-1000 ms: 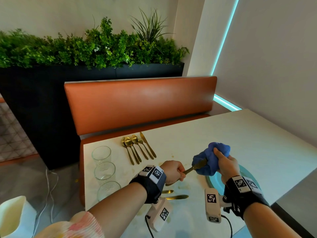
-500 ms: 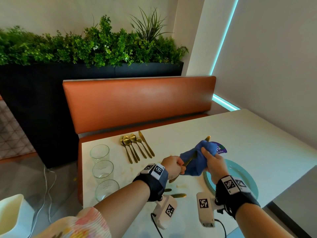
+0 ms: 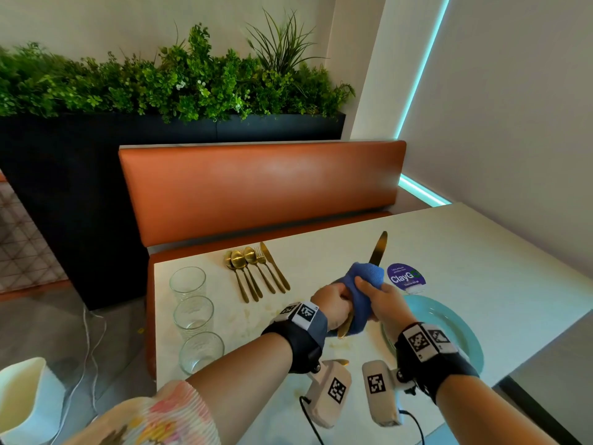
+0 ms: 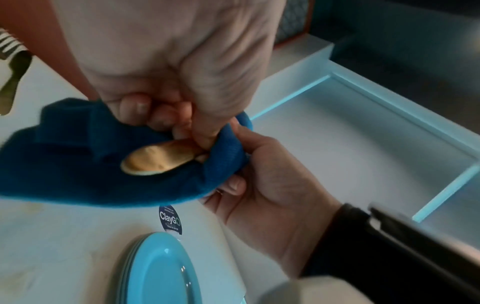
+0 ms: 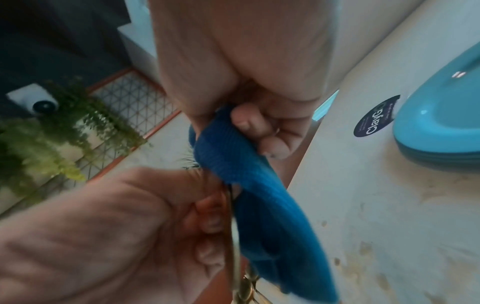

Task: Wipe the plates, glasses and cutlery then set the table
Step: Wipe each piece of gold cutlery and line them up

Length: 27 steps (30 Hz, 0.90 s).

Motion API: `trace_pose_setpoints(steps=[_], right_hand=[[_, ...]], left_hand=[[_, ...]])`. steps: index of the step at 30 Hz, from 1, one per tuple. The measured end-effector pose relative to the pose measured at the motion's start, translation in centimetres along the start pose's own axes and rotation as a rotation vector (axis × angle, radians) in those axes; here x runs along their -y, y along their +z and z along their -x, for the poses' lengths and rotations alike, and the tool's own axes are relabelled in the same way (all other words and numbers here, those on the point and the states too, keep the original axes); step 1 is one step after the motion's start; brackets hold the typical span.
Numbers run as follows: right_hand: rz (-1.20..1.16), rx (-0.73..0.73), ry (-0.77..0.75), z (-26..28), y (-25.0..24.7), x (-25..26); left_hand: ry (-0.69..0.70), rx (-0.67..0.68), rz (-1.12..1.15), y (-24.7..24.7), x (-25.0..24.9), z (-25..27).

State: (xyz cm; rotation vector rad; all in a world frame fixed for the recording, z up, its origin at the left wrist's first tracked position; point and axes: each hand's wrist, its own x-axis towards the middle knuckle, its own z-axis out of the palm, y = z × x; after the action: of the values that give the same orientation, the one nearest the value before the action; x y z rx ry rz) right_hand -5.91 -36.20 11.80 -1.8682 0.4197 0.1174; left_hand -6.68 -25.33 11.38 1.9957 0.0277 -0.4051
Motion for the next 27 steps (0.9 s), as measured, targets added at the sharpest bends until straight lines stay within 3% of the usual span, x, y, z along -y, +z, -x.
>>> trace_pose_setpoints(steps=[4,8,10,14,20,27], right_hand=[[0.001,-0.013,-0.05,-0.9,-0.4,1.0],[-0.134,-0.057,0.001,-1.6,-0.8,2.0],[-0.196,-0.049,0.026,-2.0,-0.9,2.1],[-0.186,-0.054,0.034,-1.9,0.2,1.7],[-0.049,0.123,0.04,0.0,1.8,1.0],[0.14,0.085,0.097,-0.2,2.5,0.1]], left_hand=[[0.071,-0.015,0.084,-0.2,0.2,-0.2],[-0.005,0.018,-0.019,-0.6,1.7,-0.2],[-0.009,0.042,0.04,-0.8,2.5,-0.3],[-0.023,-0.002,-0.003,-1.4,2.6,-0.5],[-0.084,-0.04,-0.191,-2.1,1.8,-0.8],[-0.021,-0.04,-0.213,-2.0,2.5,-0.1]])
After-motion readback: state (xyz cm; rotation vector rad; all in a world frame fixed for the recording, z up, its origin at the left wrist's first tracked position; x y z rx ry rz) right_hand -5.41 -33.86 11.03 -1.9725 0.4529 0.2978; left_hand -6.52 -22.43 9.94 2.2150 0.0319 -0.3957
